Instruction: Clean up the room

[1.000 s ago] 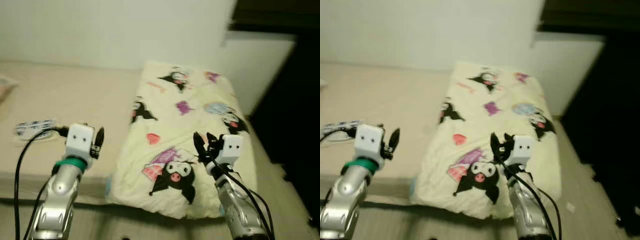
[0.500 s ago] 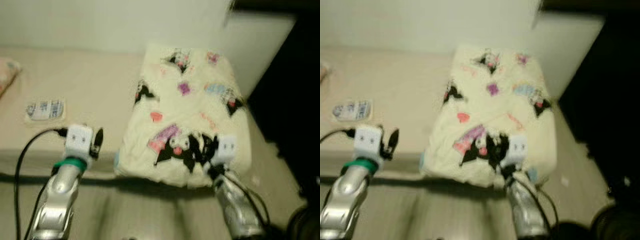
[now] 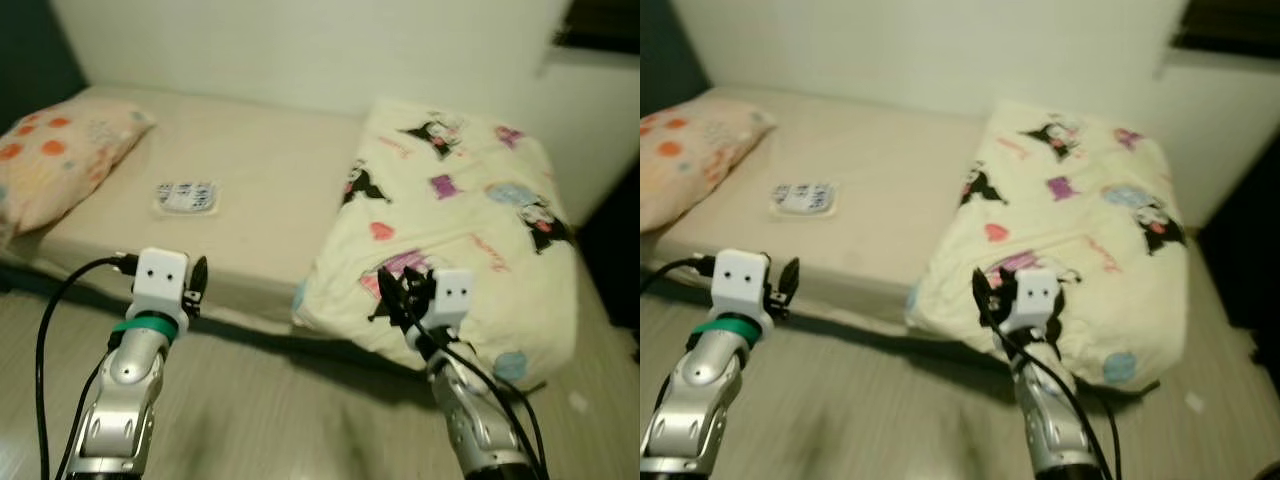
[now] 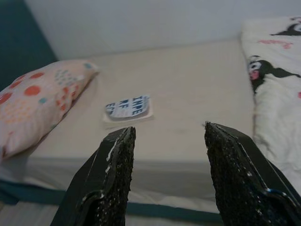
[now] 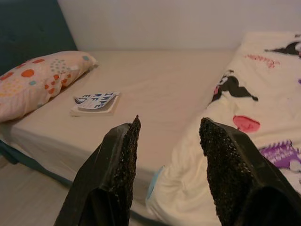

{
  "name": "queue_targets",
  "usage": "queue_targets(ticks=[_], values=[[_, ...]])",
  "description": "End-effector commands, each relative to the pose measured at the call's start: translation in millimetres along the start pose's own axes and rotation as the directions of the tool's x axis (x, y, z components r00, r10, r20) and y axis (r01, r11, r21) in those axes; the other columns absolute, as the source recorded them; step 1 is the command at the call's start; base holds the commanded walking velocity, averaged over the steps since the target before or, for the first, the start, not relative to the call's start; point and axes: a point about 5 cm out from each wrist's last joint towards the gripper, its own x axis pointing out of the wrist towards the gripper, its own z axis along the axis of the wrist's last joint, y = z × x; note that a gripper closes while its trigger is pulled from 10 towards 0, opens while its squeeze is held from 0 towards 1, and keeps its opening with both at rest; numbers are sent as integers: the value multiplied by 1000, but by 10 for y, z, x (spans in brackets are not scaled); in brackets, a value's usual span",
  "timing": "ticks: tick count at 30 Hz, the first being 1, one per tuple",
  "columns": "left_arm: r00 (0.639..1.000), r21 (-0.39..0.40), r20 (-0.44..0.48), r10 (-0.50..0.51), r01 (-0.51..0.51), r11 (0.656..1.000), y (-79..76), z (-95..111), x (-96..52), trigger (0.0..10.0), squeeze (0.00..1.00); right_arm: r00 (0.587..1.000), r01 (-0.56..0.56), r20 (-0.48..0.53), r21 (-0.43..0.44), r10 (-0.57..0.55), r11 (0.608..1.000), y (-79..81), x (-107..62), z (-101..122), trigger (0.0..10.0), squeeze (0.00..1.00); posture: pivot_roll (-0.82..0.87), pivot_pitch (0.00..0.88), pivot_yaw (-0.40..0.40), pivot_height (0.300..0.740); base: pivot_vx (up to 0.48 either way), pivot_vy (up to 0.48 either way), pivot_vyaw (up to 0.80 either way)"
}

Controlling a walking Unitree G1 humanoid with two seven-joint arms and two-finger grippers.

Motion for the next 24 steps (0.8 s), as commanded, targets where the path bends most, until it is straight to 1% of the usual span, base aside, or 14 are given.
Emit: queue_targets(ticks=[1, 7, 9, 12, 15, 19, 24], values=[[1000, 6, -21, 16, -16, 1000, 11, -28, 17, 10000, 0, 1000, 15, -22, -3, -16, 1000, -22, -19, -45, 10000, 0, 98, 0, 5, 740, 0, 0, 781], [999, 12, -23, 29, -28, 1000, 23, -23, 24, 10000, 0, 1000, 20, -22, -6, -21, 1000, -27, -15, -47, 10000, 0, 99, 0, 6, 740, 0, 0, 682], [999, 13, -23, 36, -36, 999, 24, -19, 29, 10000, 0, 999, 20, -29, -27, -20, 999, -28, -13, -56, 10000, 0, 100, 0, 6, 740, 0, 0, 781], [999, 16, -25, 45, -44, 999, 27, -24, 29, 10000, 0, 999, 19, -31, -22, -20, 1000, -25, -14, -64, 10000, 0, 100, 0, 6, 740, 289, 0, 779], [999, 20, -23, 49, -49, 999, 24, -27, 36, 10000, 0, 999, 20, -30, -17, -21, 1000, -27, -10, -63, 10000, 0, 99, 0, 4, 740, 458, 0, 694], [998, 26, -20, 54, -54, 998, 22, -23, 49, 10000, 0, 1000, 20, -20, -1, -20, 1000, -21, -8, -48, 10000, 0, 98, 0, 2, 740, 469, 0, 0], [998, 23, -22, 56, -56, 998, 16, -27, 50, 10000, 0, 1000, 14, -20, -3, -14, 1000, -12, -18, -53, 10000, 0, 97, 0, 2, 740, 469, 0, 0]])
